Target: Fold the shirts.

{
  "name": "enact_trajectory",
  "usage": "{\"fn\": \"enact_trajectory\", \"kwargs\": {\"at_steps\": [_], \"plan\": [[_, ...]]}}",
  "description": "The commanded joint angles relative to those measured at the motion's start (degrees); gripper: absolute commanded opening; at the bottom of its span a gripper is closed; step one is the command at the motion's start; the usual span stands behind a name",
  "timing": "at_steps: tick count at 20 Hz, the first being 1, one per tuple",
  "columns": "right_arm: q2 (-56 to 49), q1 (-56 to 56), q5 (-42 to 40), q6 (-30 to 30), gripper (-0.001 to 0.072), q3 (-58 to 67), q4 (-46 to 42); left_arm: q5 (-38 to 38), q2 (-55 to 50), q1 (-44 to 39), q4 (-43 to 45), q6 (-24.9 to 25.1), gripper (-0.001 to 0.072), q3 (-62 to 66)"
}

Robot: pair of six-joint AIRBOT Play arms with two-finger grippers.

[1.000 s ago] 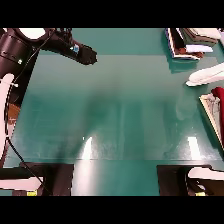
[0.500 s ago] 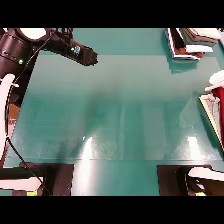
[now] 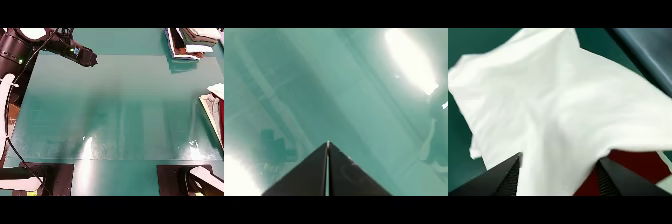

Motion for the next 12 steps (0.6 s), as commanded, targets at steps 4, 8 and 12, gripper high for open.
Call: {"fn": "enact_trajectory", "kwargs": {"at_steps": [4,8,12], "plan": [[5.8,-5.2,-0.7,3.3,0.0552,-11.4,-4.3,-0.3,0.0,0.0,0.0,1.2,0.003,0.0],[5.8,3.0,-0.8,3.3,0.0551,-10.7,8.7,0.5,0.0,0.0,0.0,1.2,0.003,0.0],[5.8,19.6,-2.6,3.3,0.055,-10.7,13.4,-0.1,0.0,0.0,-0.2,1.2,0.003,0.0]]}}
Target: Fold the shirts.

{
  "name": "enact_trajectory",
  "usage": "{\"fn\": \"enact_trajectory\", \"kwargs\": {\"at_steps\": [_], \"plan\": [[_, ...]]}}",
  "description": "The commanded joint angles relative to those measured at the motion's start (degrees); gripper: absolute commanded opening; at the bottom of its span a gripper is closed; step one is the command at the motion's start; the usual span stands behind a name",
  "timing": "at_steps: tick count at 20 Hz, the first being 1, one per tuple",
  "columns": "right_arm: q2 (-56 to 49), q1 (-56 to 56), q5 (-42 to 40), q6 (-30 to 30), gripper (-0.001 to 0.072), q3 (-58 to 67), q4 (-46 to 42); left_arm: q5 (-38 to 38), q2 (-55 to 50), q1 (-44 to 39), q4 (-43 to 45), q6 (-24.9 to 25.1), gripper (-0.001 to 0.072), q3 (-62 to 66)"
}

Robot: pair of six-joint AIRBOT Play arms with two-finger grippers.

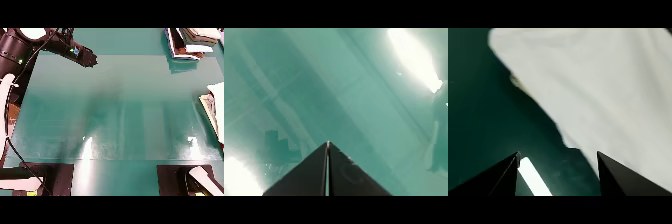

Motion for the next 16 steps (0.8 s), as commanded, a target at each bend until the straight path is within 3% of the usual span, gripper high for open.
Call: {"fn": "enact_trajectory", "kwargs": {"at_steps": [1,3,5,7,16], "plan": [[0.2,14.1,-2.4,0.2,0.0548,-0.2,4.2,-0.1,0.0,0.0,-0.2,0.0,0.003,0.0],[0.2,22.4,-5.0,0.2,0.0531,-0.2,4.2,0.4,0.0,0.0,-0.2,0.0,0.003,0.0],[0.2,30.1,-6.8,0.2,0.0249,-0.2,4.2,1.1,0.0,0.0,-0.2,0.0,0.003,0.0],[0.1,36.2,-7.6,0.2,0.0017,-0.2,3.8,1.4,0.0,0.0,-0.2,0.0,0.003,0.0],[0.2,43.7,-8.8,-0.1,0.0017,-0.2,3.8,1.4,0.0,0.0,-0.2,0.0,0.003,0.0]]}}
